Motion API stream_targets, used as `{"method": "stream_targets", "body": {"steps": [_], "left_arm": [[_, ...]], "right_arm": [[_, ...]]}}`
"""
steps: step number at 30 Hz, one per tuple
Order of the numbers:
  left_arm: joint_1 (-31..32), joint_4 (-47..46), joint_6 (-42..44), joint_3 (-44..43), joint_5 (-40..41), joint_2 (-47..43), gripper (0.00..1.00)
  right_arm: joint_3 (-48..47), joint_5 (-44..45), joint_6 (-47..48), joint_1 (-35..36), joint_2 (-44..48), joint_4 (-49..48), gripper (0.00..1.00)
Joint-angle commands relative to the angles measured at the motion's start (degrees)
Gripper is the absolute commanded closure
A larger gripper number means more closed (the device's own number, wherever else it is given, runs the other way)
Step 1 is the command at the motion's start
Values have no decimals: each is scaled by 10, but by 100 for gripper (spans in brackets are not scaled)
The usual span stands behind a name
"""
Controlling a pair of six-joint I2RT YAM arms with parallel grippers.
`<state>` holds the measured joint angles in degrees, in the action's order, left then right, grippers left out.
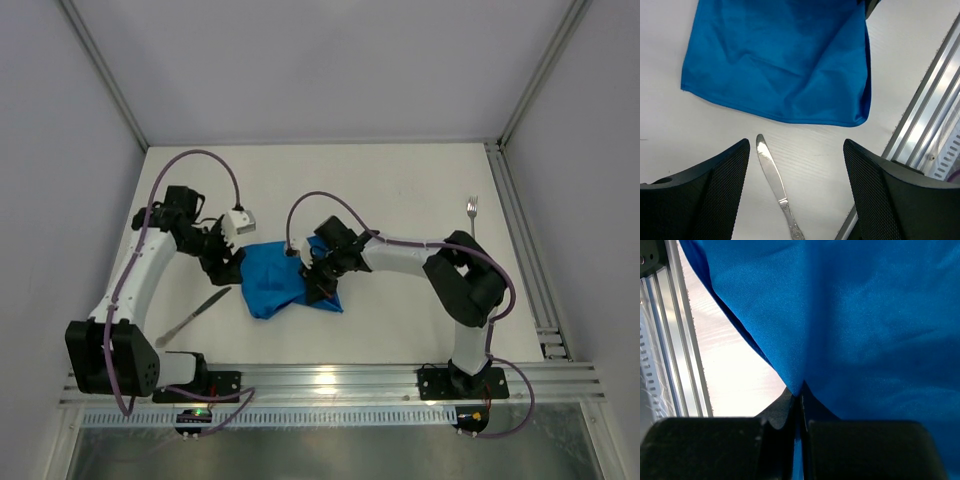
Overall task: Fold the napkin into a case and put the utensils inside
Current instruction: Pick up the lower triangle-folded napkin from the center of the board, then fold the lower triangle-folded napkin at the center of the board.
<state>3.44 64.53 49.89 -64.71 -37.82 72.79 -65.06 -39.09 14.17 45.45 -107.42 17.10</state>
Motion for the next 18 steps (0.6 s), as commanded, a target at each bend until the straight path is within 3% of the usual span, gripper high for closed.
{"method": "stream_targets", "body": {"steps": [1, 3, 5, 7, 9, 13, 18], "left_arm": [[9, -9, 26, 0, 22, 31, 23], [48, -51, -20, 30, 94, 3, 21], [141, -86, -48, 56, 138, -42, 20], [207, -104, -57, 97, 133, -74, 18], [218, -92, -73, 104, 123, -73, 1], [247, -99, -74, 150, 142, -87, 1], [280, -204, -112, 194, 213, -90, 1]], "right_arm": [[-12, -5, -19, 4, 0, -19, 96], [-20, -15, -28, 3, -2, -21, 96], [-27, -22, -34, 3, -9, -17, 96], [-35, -30, -45, 2, -14, -14, 96], [-41, -43, -56, -2, -22, -14, 96], [-52, -62, -89, -10, -36, -8, 96], [-56, -69, -114, -17, -40, -13, 96]]}}
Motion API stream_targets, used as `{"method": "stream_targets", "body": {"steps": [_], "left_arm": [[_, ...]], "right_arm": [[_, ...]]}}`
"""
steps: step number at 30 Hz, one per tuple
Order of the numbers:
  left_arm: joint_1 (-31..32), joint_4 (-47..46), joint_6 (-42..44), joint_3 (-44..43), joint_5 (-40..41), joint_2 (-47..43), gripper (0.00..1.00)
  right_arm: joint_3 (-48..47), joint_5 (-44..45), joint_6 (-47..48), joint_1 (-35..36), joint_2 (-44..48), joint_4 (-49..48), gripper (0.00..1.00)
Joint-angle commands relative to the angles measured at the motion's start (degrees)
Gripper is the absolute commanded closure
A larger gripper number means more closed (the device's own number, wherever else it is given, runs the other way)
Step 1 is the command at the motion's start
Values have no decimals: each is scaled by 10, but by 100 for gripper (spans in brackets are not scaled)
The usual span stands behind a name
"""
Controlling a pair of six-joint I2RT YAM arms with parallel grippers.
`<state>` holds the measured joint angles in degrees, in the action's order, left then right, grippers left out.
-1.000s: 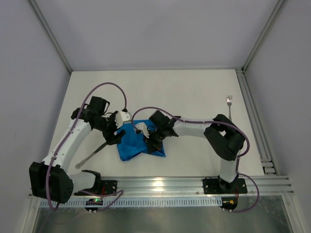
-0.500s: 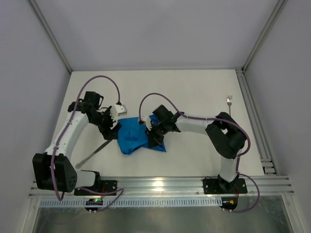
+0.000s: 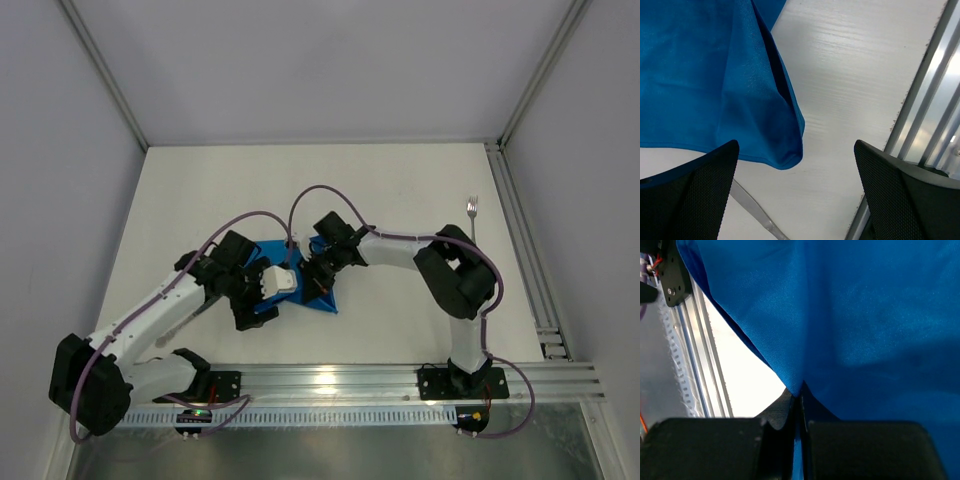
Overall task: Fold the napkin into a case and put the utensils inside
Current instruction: Fold the lower triangle-folded napkin at the center of the board.
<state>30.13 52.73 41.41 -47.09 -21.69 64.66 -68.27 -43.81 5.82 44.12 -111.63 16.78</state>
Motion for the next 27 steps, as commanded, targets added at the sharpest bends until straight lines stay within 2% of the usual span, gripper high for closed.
{"method": "stream_targets", "body": {"steps": [1, 6, 9, 13, 19, 20, 22, 23, 24, 25, 27], "left_arm": [[18, -99, -27, 36, 61, -4, 1], [32, -192, -29, 87, 146, 4, 3], [32, -224, -40, 97, 154, 13, 14], [32, -226, -81, 66, 116, 39, 28], [32, -206, -63, 58, 116, 45, 57], [32, -200, -56, 63, 115, 45, 65], [31, -195, -54, 76, 120, 42, 76], [32, -192, -53, 80, 124, 40, 91], [31, -191, -52, 82, 132, 34, 98], [32, -186, -50, 80, 133, 30, 100], [30, -162, -35, 73, 133, 21, 100]], "right_arm": [[-24, -25, -41, -5, 0, -13, 96], [-33, -36, -71, -7, -12, -31, 96], [-41, -36, -77, -6, -18, -26, 96], [-46, -29, -72, -6, -18, -14, 96], [-45, -23, -63, -6, -16, 5, 96], [-46, -23, -62, -6, -16, 7, 96], [-45, -23, -63, -6, -14, 10, 96], [-46, -23, -54, -6, -13, 12, 96], [-44, -22, -46, -7, -11, 14, 96], [-42, -21, -40, -6, -10, 18, 96], [-41, -15, -34, -6, -8, 19, 89]]}}
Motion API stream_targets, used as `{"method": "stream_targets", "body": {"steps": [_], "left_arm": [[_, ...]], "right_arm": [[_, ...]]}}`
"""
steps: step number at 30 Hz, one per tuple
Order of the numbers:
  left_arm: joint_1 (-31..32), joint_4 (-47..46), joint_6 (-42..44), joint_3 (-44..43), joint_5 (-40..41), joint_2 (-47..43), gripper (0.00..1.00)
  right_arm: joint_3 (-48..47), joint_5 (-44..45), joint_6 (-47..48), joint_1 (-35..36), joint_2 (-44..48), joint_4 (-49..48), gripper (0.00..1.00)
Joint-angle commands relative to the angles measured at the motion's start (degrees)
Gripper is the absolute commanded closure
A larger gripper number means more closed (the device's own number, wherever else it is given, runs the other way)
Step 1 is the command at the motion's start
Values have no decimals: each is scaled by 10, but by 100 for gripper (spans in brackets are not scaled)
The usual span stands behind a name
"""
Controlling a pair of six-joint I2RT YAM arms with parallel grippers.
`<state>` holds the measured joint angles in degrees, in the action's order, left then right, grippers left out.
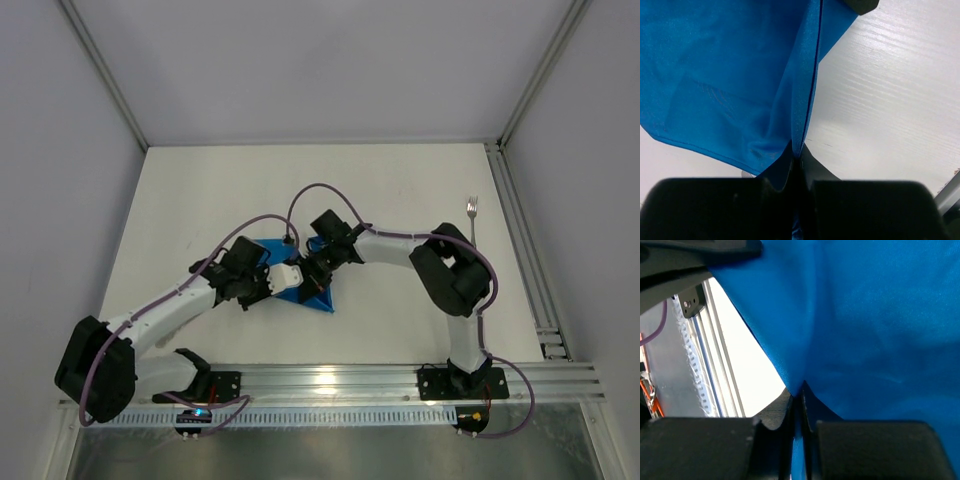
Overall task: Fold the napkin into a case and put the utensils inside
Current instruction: Fold the lower triangle-folded napkin at the center of the board.
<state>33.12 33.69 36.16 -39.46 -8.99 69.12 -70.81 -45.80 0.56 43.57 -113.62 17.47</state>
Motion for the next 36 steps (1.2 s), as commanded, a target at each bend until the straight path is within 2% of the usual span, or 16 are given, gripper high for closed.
{"method": "stream_targets", "body": {"steps": [1, 3, 6, 8, 9, 10, 13, 16, 19, 20, 21, 24, 27, 31, 36], "left_arm": [[-1, 38, 20, -11, 6, -24, 100], [-5, 58, 24, -18, 5, -25, 100], [-10, 77, 29, -29, -12, -23, 100], [-13, 92, 29, -31, -22, -22, 100], [-14, 95, 29, -30, -23, -22, 100], [-15, 98, 30, -29, -23, -20, 100], [-17, 105, 40, -31, -22, -13, 100], [-25, 124, 43, -42, -30, -6, 100], [-27, 142, 43, -57, -39, 0, 100], [-28, 150, 43, -61, -41, 3, 100], [-28, 153, 43, -64, -45, 6, 100], [-32, 161, 42, -78, -53, 14, 100], [-34, 164, 41, -89, -57, 23, 100], [-37, 170, 43, -95, -62, 29, 100], [-39, 174, 44, -99, -66, 36, 100]], "right_arm": [[-12, 10, 23, -2, 16, 13, 83], [-2, 23, 27, -2, 26, 12, 68], [54, 58, 28, -1, 77, -33, 56], [118, 75, 22, 0, 132, -99, 48], [144, 79, 19, -1, 153, -126, 38], [194, 84, 18, -1, 174, -188, 35], [280, 106, 29, 1, 252, -294, 31], [354, 119, 62, 4, 325, -374, 17], [406, 193, 118, 45, 397, -410, 16], [419, 229, 137, 87, 413, -417, 15], [432, 312, 155, 112, 430, -435, 14], [472, 401, 182, 166, 426, -502, 14], [480, 428, 182, 178, 388, -534, 13], [444, 479, 201, 183, 308, -535, 13], [415, 467, 206, 183, 245, -532, 14]]}}
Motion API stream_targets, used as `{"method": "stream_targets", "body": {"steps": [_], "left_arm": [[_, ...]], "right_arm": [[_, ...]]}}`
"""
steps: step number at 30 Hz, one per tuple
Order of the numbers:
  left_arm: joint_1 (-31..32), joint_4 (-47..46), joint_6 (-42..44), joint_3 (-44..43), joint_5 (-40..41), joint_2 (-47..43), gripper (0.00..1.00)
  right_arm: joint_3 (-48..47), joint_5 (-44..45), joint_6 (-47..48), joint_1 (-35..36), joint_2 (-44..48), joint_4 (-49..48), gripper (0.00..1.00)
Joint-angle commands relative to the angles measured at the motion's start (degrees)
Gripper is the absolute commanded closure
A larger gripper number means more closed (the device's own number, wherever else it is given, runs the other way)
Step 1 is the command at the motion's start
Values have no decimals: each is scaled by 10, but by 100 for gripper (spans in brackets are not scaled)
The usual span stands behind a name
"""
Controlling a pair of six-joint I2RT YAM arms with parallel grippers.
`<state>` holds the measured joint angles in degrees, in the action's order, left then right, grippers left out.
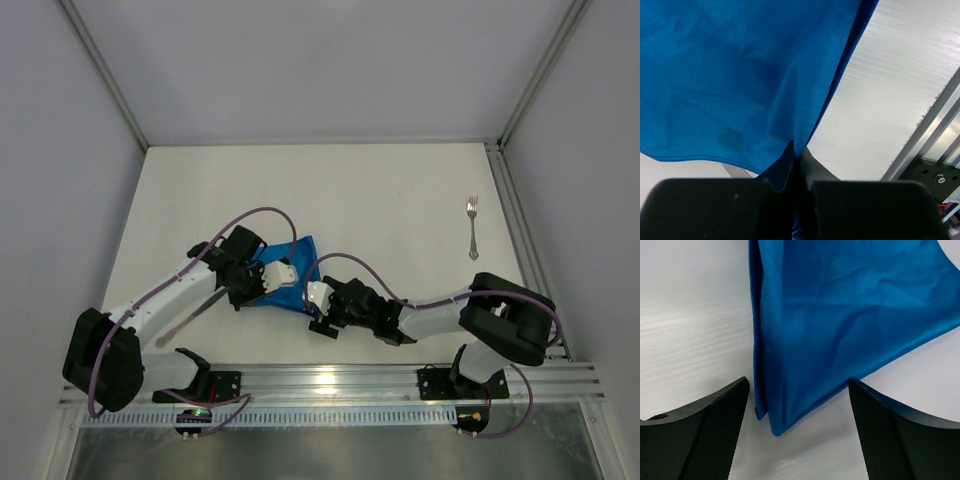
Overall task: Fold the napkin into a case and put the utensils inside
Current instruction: Fold the lower triangle-folded napkin at the center of the board.
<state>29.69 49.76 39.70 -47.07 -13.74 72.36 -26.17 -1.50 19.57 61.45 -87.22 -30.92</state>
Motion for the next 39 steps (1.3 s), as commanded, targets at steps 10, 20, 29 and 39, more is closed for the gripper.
{"method": "stream_targets", "body": {"steps": [10, 20, 29, 39], "left_arm": [[-17, 23, 10, -25, -38, 1, 100], [-31, 48, 30, -35, -85, -6, 100], [-31, 115, 102, -43, -146, -13, 100], [-79, 148, 175, -45, -183, 66, 100]], "right_arm": [[-47, -3, 39, 4, -42, -6, 54], [-128, -67, 18, 4, 27, 259, 95], [-200, -202, -70, 3, 70, 468, 94], [-210, -365, -105, -97, 24, 455, 90]]}}
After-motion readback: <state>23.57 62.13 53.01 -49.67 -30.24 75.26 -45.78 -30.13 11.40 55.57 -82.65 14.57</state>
